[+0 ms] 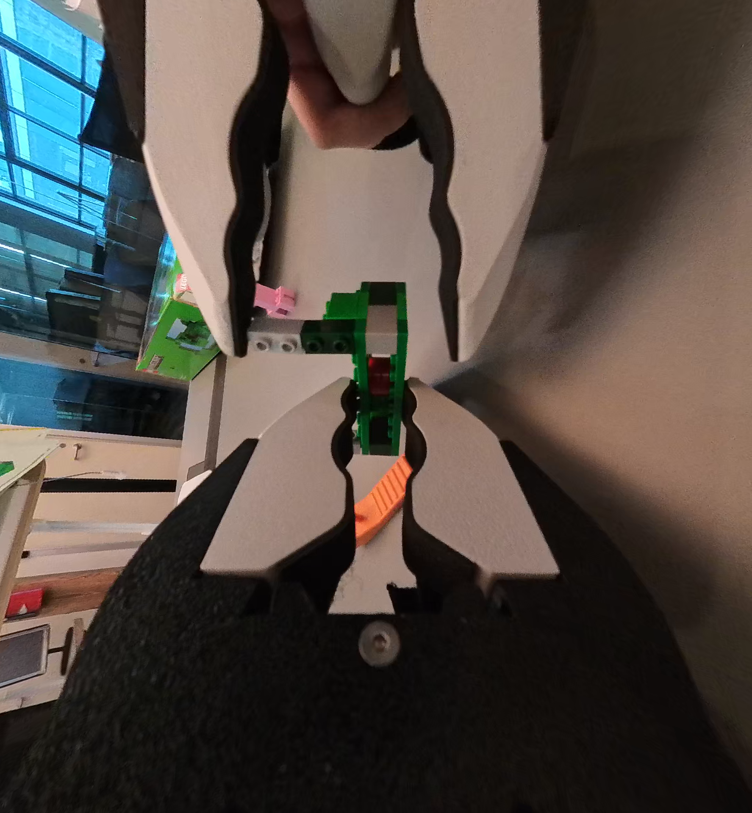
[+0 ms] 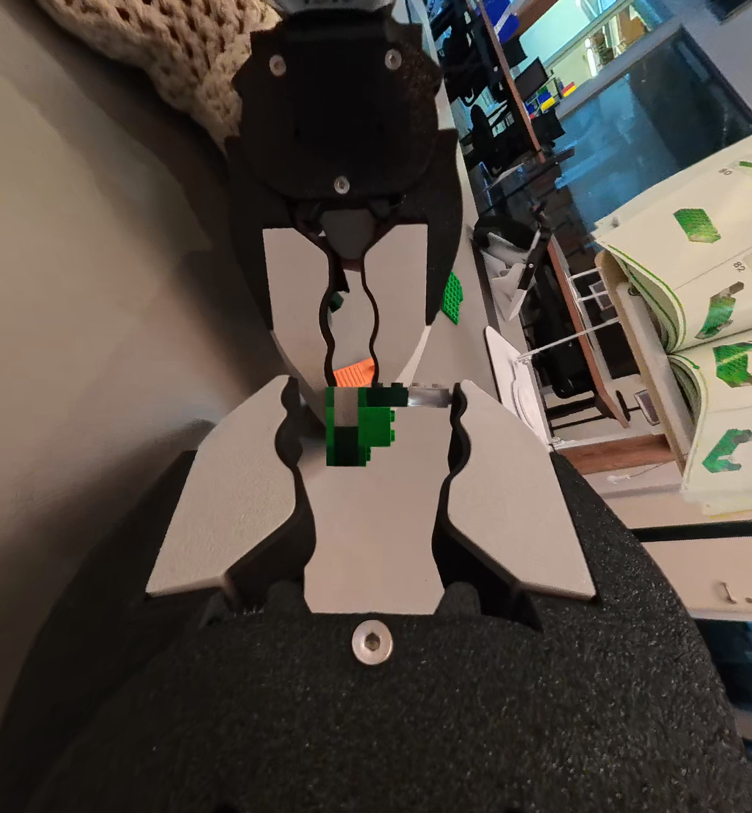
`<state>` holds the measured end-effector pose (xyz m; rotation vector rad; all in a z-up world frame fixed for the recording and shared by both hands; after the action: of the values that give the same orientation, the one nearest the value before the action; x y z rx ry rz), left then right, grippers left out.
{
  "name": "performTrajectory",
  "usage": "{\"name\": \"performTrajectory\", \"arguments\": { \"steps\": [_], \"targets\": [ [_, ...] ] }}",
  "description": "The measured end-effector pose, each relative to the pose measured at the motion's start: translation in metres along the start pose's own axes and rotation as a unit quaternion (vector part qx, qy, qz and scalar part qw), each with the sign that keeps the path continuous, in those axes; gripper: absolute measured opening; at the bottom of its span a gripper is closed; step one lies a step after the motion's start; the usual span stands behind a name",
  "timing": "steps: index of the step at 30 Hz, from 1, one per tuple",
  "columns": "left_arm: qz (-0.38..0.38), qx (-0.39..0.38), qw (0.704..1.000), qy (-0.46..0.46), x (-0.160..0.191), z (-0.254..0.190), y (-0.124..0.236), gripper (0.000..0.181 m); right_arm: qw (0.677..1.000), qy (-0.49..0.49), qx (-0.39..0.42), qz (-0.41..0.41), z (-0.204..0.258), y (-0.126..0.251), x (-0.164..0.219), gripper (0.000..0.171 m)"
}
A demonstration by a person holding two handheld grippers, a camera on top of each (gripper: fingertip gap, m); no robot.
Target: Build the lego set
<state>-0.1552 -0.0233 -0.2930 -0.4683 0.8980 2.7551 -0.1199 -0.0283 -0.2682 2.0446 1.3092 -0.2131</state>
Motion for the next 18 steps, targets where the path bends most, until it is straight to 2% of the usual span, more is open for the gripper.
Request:
{"name": "performTrajectory", "arguments": {
  "steps": [1,3,11,18],
  "targets": [
    [0.001,-0.001,1.0,-0.005,-0.0001,-0.0005,0.0,0.019,1.0,0.001,0.003,0.0,-0.0008,0.0003,0.0003,0.062],
    [0.003,-0.004,1.0,-0.016,-0.0009,-0.001,-0.0001,0.019,1.0,0.001,0.002,-0.003,-0.0029,0.0025,0.0006,0.054],
    [0.005,-0.011,0.999,-0.034,-0.0032,-0.0022,-0.001,0.019,1.0,0.002,-0.024,0.0,-0.002,0.0039,0.0024,0.053],
    [0.004,-0.011,0.999,-0.033,-0.003,-0.0028,-0.0009,0.019,1.0,0.014,-0.008,-0.004,-0.001,0.005,0.0018,0.053]
  ]
}}
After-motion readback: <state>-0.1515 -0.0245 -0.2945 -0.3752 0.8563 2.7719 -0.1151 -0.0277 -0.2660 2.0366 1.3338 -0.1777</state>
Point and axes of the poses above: each gripper's, where its closed fingertips meet, y back along the fingers, x out of its underside, z = x × y across the jaws, the point moved 3 cm from there along y, back along the fingers, and after that the axes turned 14 degrees about z, right-handed, at the moved point
